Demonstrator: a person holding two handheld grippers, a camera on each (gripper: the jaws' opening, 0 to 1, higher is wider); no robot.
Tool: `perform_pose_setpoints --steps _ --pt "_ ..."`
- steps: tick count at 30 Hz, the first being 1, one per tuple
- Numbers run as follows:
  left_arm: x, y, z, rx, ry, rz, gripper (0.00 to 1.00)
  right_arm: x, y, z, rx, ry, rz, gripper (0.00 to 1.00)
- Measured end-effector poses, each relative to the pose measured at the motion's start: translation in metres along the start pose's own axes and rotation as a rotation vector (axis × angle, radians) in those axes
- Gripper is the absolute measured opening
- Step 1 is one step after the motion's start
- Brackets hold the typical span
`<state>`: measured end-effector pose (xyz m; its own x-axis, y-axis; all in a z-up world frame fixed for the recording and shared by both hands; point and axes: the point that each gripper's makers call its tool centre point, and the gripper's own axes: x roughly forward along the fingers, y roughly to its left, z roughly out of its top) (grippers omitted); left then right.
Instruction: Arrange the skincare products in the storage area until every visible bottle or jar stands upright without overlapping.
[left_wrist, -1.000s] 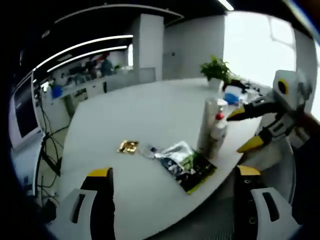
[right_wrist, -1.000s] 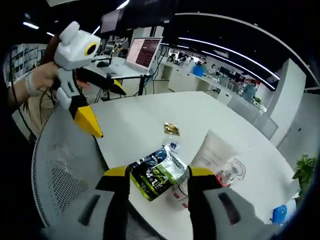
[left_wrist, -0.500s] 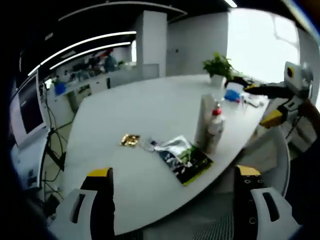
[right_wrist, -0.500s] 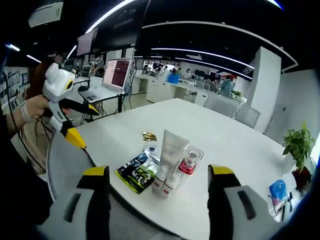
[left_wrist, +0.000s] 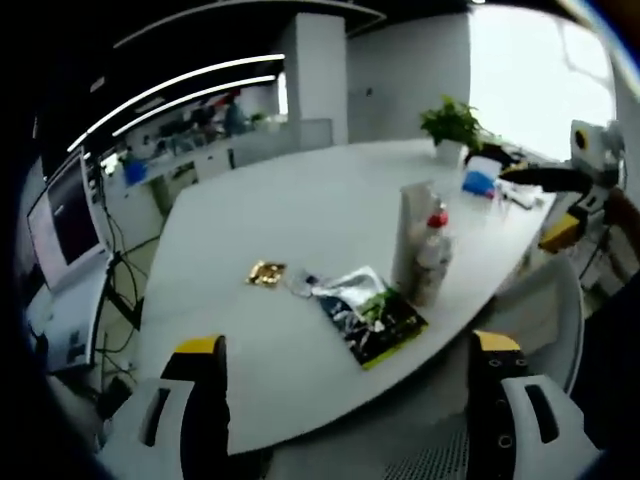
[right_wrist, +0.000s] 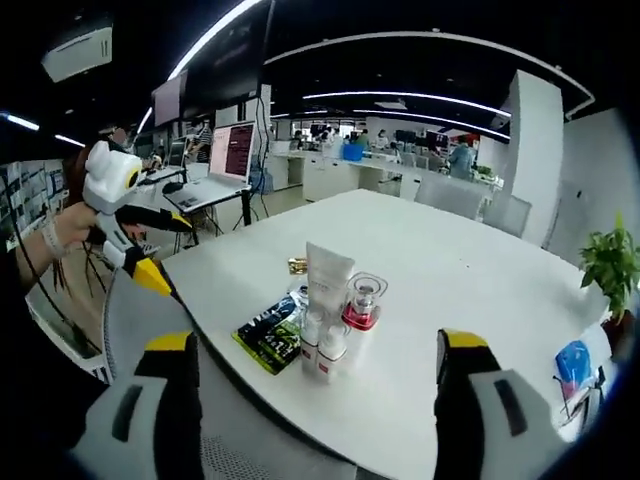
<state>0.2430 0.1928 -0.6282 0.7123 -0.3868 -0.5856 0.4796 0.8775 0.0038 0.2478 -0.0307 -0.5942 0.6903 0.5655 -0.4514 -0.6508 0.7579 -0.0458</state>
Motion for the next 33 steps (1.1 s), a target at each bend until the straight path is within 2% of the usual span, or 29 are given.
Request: perform_pose_setpoints --steps 5,8,10,15,20,22,24,27,30,33 --pt "-0.003 -0.002 -0.004 -0.010 0.023 0.034 0.97 0.003 -0.002 -0.009 -0.021 0.044 0.034 1.00" --pt "-0.002 -0.003 -0.007 -0.023 0.032 0.037 0.97 0.005 0.001 -0.010 -0.020 0.048 0.049 1.00" --pt "-0.002 0.000 -0.010 -0.020 0.039 0.041 0.97 0.007 0.004 -0.016 -0.013 0.089 0.067 1.00" --pt "0.000 0.011 -0.012 -0.028 0.051 0.019 0.97 0.016 0.002 -0.017 -0.030 0.103 0.044 1.00" --pt "0.006 0.035 -0.010 0.029 0.053 -0.005 0.97 0.022 -0.001 -0.013 -0.017 0.107 -0.008 1.00" --pt "0.010 0.044 -0.005 0.052 0.040 -0.024 0.92 0.025 -0.003 -0.012 -0.008 0.106 -0.034 1.00" --pt "0.017 0.054 -0.003 0.058 0.046 -0.042 0.88 0.028 -0.005 -0.013 0.002 0.111 -0.057 1.00" --pt "0.027 0.065 -0.004 0.115 0.061 -0.078 0.81 0.030 -0.007 -0.016 0.011 0.126 -0.093 1.00" --pt "0.037 0.071 -0.003 0.142 0.071 -0.097 0.79 0.031 -0.005 -0.017 0.032 0.123 -0.113 1.00" --pt "0.051 0.076 -0.001 0.205 0.063 -0.146 0.74 0.031 -0.007 -0.020 0.055 0.115 -0.145 1.00"
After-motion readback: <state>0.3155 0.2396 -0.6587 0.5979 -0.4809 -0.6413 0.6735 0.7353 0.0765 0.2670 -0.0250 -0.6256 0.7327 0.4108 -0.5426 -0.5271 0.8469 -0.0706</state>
